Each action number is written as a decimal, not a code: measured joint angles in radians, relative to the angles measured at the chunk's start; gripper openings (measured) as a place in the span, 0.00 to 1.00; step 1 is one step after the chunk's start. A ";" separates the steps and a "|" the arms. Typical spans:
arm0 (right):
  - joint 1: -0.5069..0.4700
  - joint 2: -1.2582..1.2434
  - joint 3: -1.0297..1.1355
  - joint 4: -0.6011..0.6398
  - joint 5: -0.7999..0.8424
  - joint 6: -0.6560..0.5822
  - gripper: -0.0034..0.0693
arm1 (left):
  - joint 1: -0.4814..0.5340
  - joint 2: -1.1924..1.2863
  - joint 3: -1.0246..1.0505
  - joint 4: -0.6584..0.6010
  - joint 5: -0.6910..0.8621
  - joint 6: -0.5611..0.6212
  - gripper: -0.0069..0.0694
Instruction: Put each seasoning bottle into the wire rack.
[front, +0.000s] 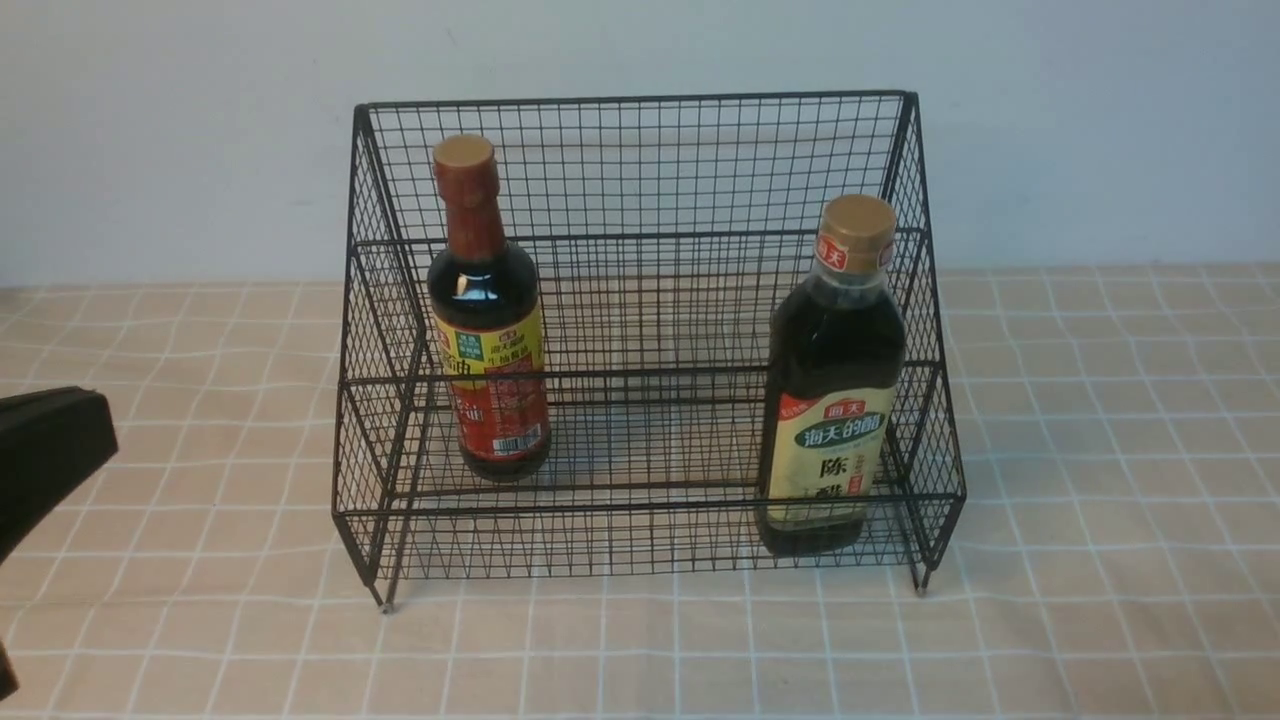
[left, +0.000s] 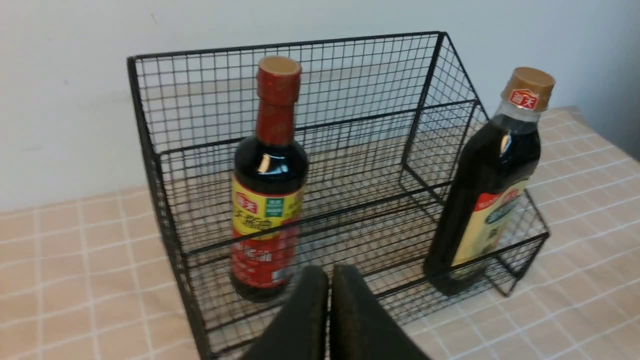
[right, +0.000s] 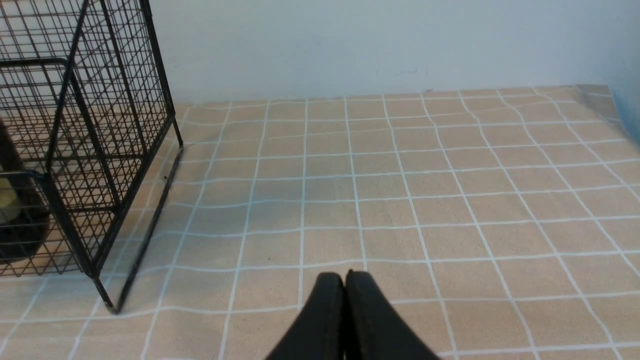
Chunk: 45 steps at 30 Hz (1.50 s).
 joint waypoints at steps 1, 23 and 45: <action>0.000 0.000 0.000 0.000 0.000 0.000 0.03 | 0.006 -0.017 0.016 0.013 -0.014 0.013 0.08; 0.000 0.000 0.000 0.000 0.000 0.000 0.03 | 0.336 -0.483 0.749 0.037 -0.292 0.071 0.08; 0.000 0.000 0.000 0.000 0.000 0.000 0.03 | 0.337 -0.483 0.752 0.040 -0.230 0.071 0.08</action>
